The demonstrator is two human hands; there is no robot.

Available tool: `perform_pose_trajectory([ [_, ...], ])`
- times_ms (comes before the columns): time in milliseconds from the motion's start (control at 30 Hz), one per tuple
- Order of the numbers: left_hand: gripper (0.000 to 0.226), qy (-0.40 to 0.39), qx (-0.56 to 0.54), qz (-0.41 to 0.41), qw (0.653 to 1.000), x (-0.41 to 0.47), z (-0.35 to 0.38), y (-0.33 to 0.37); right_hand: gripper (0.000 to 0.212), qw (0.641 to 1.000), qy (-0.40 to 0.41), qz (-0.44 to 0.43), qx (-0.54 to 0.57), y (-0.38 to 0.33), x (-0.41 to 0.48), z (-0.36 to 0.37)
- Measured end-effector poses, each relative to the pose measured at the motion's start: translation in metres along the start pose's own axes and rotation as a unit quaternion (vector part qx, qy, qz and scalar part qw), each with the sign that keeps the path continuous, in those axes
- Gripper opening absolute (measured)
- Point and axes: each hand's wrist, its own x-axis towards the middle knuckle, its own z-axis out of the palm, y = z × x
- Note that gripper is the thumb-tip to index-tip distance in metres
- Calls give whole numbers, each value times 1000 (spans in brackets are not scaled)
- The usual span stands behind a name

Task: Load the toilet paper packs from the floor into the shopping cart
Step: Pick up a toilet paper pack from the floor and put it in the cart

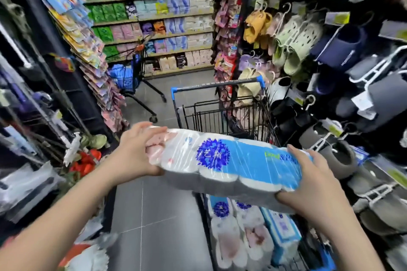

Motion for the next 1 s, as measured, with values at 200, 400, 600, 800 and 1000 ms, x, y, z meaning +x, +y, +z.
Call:
perform_pose_trajectory([
  [200, 105, -35, -2, 54, 998, 81, 34, 5, 113, 997, 20, 72, -10, 21, 24, 10],
  [400, 106, -106, 5, 111, 988, 144, 67, 12, 109, 987, 26, 158, -11, 32, 28, 31],
  [600, 101, -182, -5, 200, 963, 207, 120, 13, 110, 959, 29, 281, 0, 35, 19, 73],
  [800, 101, -249, 11, 292, 923, 272, 178, -2, 113, 917, 58, 394, 14, 7, 16, 121],
  [1000, 110, -339, 32, 334, 879, 311, 231, -34, 117, 868, 55, 491, 41, -33, 13, 177],
])
